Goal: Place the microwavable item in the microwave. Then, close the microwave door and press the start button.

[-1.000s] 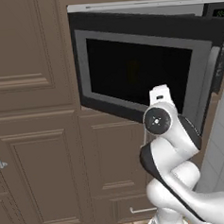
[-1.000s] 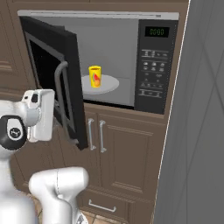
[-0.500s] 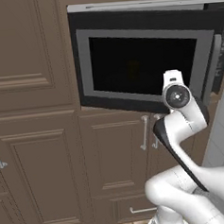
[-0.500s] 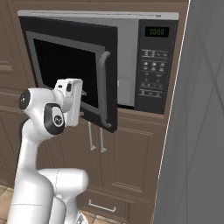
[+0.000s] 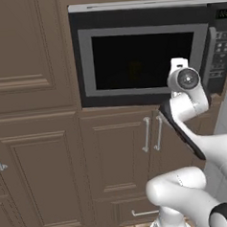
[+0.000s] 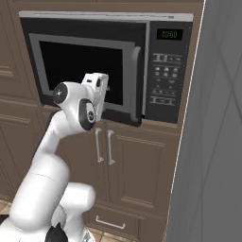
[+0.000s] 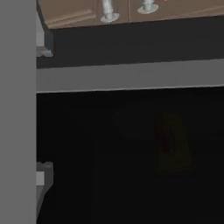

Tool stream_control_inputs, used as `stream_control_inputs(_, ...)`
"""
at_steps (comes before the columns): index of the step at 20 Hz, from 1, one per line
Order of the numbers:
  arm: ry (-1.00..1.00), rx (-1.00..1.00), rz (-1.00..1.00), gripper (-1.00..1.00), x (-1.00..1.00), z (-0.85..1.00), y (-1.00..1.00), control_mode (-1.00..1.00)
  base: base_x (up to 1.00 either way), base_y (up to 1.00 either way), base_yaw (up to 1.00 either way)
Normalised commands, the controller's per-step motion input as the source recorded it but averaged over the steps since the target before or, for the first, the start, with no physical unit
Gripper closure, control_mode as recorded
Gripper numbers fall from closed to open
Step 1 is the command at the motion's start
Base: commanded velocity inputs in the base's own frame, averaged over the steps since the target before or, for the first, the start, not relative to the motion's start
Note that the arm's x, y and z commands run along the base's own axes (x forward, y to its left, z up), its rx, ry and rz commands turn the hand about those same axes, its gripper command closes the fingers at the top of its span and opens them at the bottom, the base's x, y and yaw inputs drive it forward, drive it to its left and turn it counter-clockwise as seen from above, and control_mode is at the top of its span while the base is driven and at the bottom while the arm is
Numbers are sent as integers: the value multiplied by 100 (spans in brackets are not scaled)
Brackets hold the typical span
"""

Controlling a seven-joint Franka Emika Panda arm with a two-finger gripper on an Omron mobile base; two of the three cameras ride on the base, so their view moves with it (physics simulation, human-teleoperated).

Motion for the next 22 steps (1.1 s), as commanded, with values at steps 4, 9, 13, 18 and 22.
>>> stream_control_inputs(4, 0, 8, 2, -100, 71, 4, 0, -100, 0, 0, 0)
stream_control_inputs(9, 0, 7, 4, -100, 51, -4, 0, -100, 0, 0, 0)
stream_control_inputs(13, 0, 9, 7, -100, 56, -20, 0, -100, 0, 0, 0)
stream_control_inputs(18, -2, 6, 6, -100, -29, -5, -1, -100, 0, 0, 0)
stream_control_inputs(22, -13, 6, 4, -100, -100, 0, -22, -100, 0, 0, 0)
